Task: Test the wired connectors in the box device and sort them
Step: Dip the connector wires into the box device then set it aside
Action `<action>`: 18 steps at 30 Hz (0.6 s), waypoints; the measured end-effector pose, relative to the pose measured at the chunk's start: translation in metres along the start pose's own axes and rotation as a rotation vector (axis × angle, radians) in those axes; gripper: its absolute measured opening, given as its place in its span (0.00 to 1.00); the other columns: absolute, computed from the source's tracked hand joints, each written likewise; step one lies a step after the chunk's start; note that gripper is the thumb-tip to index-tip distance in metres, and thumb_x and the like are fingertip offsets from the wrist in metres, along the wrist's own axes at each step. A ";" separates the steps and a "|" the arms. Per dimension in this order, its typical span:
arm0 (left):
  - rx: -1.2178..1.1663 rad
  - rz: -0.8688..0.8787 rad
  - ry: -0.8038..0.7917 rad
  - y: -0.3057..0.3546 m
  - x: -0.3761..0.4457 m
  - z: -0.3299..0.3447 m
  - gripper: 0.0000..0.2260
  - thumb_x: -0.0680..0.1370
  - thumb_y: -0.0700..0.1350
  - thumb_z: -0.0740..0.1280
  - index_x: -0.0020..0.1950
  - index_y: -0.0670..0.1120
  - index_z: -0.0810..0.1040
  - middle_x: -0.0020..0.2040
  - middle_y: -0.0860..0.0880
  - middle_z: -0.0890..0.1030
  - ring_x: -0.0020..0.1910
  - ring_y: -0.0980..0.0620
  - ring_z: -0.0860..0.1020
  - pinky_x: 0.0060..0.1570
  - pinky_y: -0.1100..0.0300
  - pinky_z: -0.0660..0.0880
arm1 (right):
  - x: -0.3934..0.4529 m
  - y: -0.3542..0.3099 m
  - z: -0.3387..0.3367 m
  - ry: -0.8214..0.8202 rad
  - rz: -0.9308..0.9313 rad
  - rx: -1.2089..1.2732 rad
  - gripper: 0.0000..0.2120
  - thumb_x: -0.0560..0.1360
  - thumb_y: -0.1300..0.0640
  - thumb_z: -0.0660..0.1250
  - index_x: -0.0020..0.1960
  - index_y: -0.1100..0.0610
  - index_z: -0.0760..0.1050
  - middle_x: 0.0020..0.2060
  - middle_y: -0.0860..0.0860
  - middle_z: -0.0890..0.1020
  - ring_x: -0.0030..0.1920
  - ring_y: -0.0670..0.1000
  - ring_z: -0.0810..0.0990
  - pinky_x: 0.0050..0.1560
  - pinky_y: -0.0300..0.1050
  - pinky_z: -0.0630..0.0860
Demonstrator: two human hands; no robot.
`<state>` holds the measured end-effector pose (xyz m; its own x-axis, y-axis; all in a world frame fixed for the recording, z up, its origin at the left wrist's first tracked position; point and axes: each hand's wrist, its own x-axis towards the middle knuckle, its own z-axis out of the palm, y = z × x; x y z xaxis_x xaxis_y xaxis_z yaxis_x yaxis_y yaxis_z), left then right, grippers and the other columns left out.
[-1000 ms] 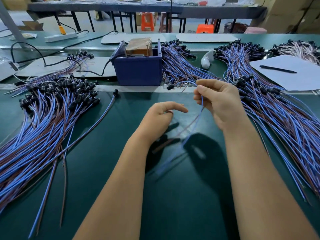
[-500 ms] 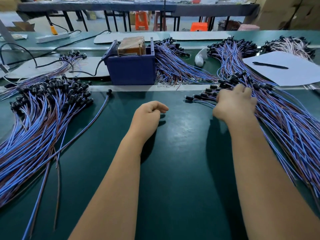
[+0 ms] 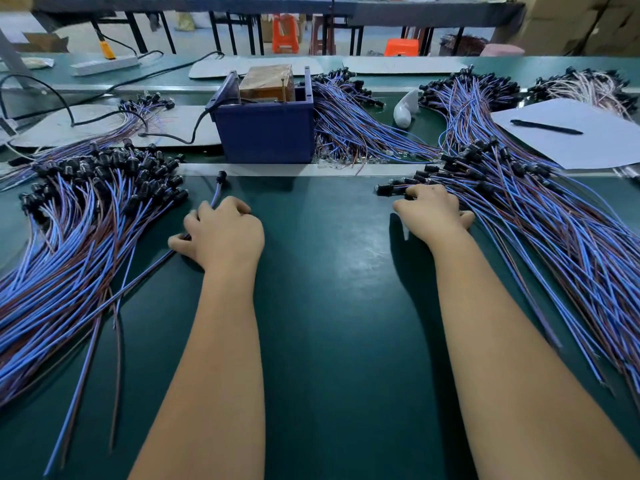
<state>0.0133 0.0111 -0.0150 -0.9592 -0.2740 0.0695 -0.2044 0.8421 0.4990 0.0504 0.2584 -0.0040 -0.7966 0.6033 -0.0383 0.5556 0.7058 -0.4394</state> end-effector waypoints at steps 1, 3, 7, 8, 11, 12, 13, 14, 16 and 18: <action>0.005 0.017 0.015 0.001 0.000 0.002 0.21 0.72 0.38 0.56 0.55 0.58 0.78 0.67 0.48 0.72 0.70 0.46 0.61 0.65 0.44 0.55 | -0.001 -0.002 0.001 0.036 0.014 0.002 0.21 0.76 0.51 0.58 0.68 0.48 0.73 0.69 0.54 0.69 0.70 0.58 0.63 0.68 0.57 0.57; 0.025 0.059 0.055 0.002 -0.001 0.006 0.20 0.73 0.37 0.58 0.54 0.57 0.79 0.64 0.49 0.73 0.66 0.45 0.64 0.61 0.45 0.57 | -0.006 -0.014 0.004 0.132 0.023 0.019 0.18 0.76 0.51 0.57 0.63 0.50 0.76 0.66 0.56 0.72 0.67 0.60 0.65 0.65 0.56 0.59; 0.040 0.108 0.128 0.001 0.000 0.009 0.21 0.72 0.35 0.59 0.56 0.57 0.77 0.56 0.50 0.77 0.59 0.45 0.68 0.50 0.50 0.55 | -0.026 -0.051 0.022 0.160 -0.158 0.172 0.15 0.76 0.54 0.59 0.60 0.51 0.79 0.62 0.56 0.76 0.63 0.60 0.70 0.63 0.51 0.63; 0.041 0.109 0.124 0.002 0.000 0.009 0.22 0.71 0.34 0.58 0.57 0.56 0.76 0.55 0.50 0.78 0.58 0.45 0.69 0.49 0.50 0.54 | -0.032 -0.059 0.029 0.113 -0.240 0.233 0.15 0.76 0.56 0.59 0.60 0.52 0.78 0.61 0.56 0.77 0.62 0.59 0.72 0.64 0.51 0.66; 0.006 0.110 0.077 0.005 0.001 0.010 0.23 0.71 0.33 0.58 0.61 0.54 0.71 0.53 0.52 0.79 0.58 0.46 0.69 0.49 0.50 0.54 | -0.048 -0.079 0.046 -0.020 -0.481 0.318 0.20 0.76 0.61 0.60 0.67 0.52 0.73 0.61 0.56 0.76 0.63 0.58 0.72 0.65 0.53 0.67; -0.030 0.124 0.060 0.006 0.001 0.011 0.23 0.71 0.33 0.58 0.60 0.54 0.70 0.52 0.53 0.78 0.58 0.46 0.69 0.49 0.50 0.54 | -0.052 -0.083 0.052 -0.033 -0.556 0.276 0.23 0.76 0.61 0.61 0.69 0.51 0.71 0.63 0.55 0.74 0.64 0.58 0.70 0.67 0.53 0.66; -0.074 0.155 0.045 0.007 0.001 0.012 0.23 0.71 0.32 0.57 0.59 0.55 0.70 0.50 0.55 0.77 0.58 0.47 0.68 0.48 0.51 0.53 | -0.054 -0.085 0.057 -0.034 -0.625 0.207 0.24 0.76 0.60 0.62 0.71 0.49 0.69 0.66 0.54 0.72 0.67 0.57 0.68 0.68 0.52 0.64; -0.119 0.199 0.029 0.008 0.000 0.012 0.23 0.71 0.32 0.57 0.58 0.56 0.69 0.48 0.56 0.76 0.56 0.49 0.67 0.48 0.52 0.52 | -0.056 -0.086 0.062 -0.019 -0.683 0.123 0.23 0.77 0.58 0.62 0.71 0.47 0.69 0.69 0.53 0.70 0.69 0.56 0.65 0.69 0.50 0.61; -0.198 0.305 0.015 0.011 -0.004 0.013 0.23 0.71 0.31 0.57 0.54 0.58 0.69 0.45 0.58 0.75 0.54 0.52 0.65 0.44 0.55 0.49 | -0.056 -0.084 0.066 0.063 -0.759 -0.044 0.17 0.78 0.53 0.62 0.66 0.47 0.74 0.69 0.50 0.70 0.71 0.53 0.63 0.66 0.48 0.54; -0.241 0.406 0.072 0.016 -0.007 0.014 0.21 0.72 0.32 0.60 0.53 0.58 0.72 0.46 0.58 0.76 0.56 0.53 0.66 0.45 0.55 0.50 | -0.055 -0.081 0.064 0.173 -0.776 -0.152 0.12 0.79 0.53 0.59 0.58 0.49 0.78 0.59 0.48 0.78 0.64 0.53 0.70 0.58 0.49 0.55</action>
<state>0.0145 0.0327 -0.0199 -0.9344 0.0157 0.3559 0.2432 0.7582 0.6050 0.0335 0.1443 -0.0242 -0.9273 -0.0392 0.3723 -0.1044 0.9821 -0.1568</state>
